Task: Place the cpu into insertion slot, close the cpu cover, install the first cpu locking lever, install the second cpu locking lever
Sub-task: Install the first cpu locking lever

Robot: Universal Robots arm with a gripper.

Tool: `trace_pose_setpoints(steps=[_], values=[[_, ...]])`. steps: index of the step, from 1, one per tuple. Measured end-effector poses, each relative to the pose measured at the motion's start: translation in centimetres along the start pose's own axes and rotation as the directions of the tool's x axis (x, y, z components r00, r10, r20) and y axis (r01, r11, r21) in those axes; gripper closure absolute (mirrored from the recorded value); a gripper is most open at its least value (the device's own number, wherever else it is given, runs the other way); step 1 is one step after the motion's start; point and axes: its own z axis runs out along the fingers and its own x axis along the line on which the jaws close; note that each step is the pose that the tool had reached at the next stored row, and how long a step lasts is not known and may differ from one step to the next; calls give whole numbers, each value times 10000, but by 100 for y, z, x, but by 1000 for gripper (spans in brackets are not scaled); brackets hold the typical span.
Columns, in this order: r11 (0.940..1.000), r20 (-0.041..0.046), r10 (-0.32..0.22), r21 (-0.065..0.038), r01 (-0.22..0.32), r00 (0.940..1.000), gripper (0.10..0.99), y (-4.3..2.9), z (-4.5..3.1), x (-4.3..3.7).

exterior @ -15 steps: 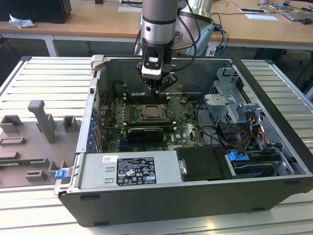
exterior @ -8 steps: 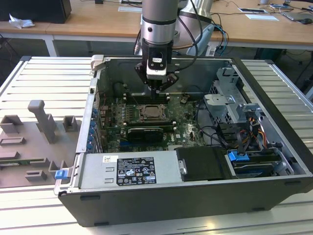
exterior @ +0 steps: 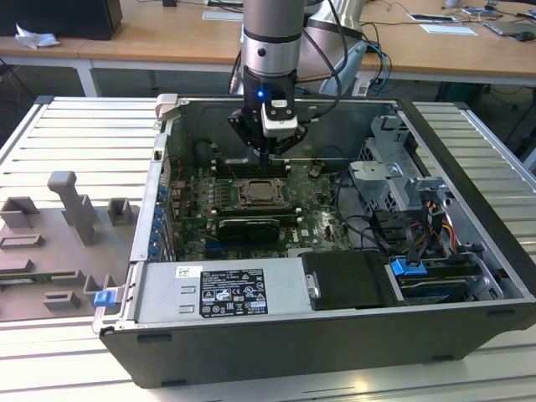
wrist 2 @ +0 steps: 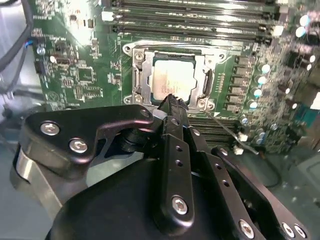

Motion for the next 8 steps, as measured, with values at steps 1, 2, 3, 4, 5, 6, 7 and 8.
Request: trace_pose_setpoints(steps=[1, 2, 3, 4, 5, 6, 7, 8], values=[[9998, 1, -187, -5, 187, 9998, 980, 0, 1, 0], [9993, 2, -378, -10, 378, 9993, 980, 0, 1, 0], [9985, 2, -545, -15, 545, 9985, 980, 0, 1, 0], [9972, 3, -742, -20, 742, 9972, 980, 0, 2, 0], [9956, 5, -936, -26, 936, 9956, 980, 0, 2, 0], [9910, 7, -1337, -37, 1337, 9910, 980, 0, 3, 0], [9887, 8, -1498, -41, 1498, 9887, 980, 0, 3, 0], [9858, 10, -1681, -47, 1681, 9858, 980, 0, 4, 0]])
